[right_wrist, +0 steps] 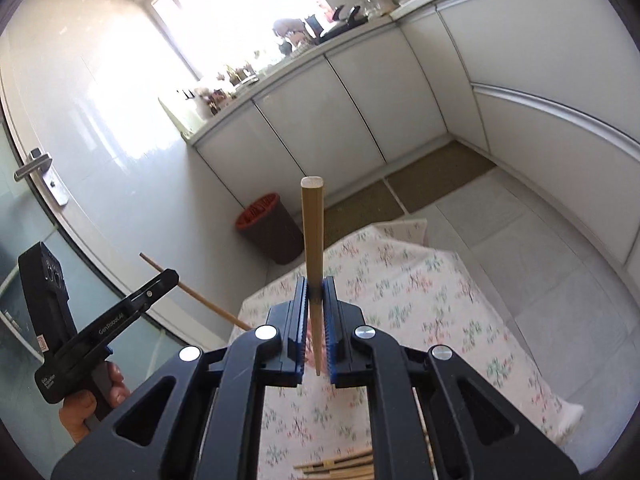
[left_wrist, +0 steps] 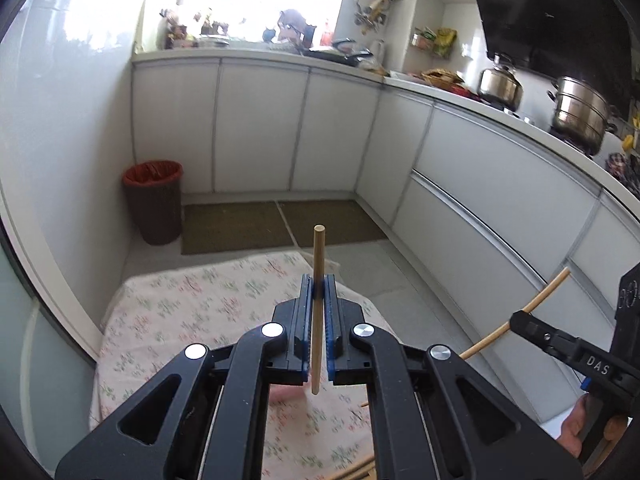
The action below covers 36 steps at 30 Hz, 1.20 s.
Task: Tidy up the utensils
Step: 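Lift the chopstick upright with the left tool and carry it over the pink holder, then open the left tool to drop the chopstick into the pink holder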
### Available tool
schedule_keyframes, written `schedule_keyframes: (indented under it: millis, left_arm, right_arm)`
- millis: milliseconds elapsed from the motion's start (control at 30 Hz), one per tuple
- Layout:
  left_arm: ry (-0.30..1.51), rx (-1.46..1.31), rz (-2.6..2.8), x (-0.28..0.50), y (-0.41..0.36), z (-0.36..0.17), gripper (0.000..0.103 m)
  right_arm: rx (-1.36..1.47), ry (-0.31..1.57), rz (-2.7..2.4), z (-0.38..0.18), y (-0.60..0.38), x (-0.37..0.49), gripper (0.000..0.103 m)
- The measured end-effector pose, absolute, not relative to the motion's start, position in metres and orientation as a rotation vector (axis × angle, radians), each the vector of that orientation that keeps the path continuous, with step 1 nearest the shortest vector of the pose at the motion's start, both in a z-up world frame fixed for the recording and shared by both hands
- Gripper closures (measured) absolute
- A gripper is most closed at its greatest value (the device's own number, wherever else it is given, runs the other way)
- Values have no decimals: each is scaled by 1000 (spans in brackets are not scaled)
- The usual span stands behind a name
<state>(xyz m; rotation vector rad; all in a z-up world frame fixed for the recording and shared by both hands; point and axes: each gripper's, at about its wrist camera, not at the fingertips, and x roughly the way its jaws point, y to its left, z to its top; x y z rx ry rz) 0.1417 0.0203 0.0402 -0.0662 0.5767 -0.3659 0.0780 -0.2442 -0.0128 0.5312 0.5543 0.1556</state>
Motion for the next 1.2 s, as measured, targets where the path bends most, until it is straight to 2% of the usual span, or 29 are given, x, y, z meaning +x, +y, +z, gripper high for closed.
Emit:
schedule_keyframes:
  millis: [167, 300, 367, 400, 433, 500, 700, 767, 1033, 1100, 1133, 1200]
  left_arm:
    - [582, -45, -294, 171, 19, 27, 98]
    - [652, -51, -289, 194, 16, -12, 96]
    - [666, -81, -296, 192, 19, -24, 81]
    - [654, -98, -286, 188, 23, -24, 70]
    - [631, -131, -273, 183, 30, -21, 64]
    - [565, -233, -269, 168, 48, -13, 61]
    - [463, -343, -198, 147, 89, 12, 60]
    - [456, -351, -177, 147, 96, 11, 56]
    - [545, -340, -155, 164, 93, -9, 55]
    - [560, -329, -156, 164, 91, -12, 51]
    - [565, -322, -157, 163, 90, -12, 48]
    - [567, -316, -156, 161, 88, -14, 40]
  right_arm:
    - [514, 516, 176, -14, -236, 114, 95]
    - [480, 511, 201, -29, -222, 141, 95]
    - [466, 523, 209, -36, -214, 152, 95]
    - [457, 529, 214, -39, -210, 158, 95]
    - [447, 532, 216, -42, -207, 162, 95]
    - [426, 540, 217, -48, -200, 169, 95]
    - [388, 586, 214, -69, -182, 197, 95]
    - [365, 606, 212, -80, -175, 203, 95]
    - [280, 679, 213, -116, -147, 218, 90]
    - [283, 680, 207, -118, -145, 216, 61]
    - [283, 670, 200, -117, -145, 214, 53]
    - [272, 647, 186, -113, -147, 207, 45]
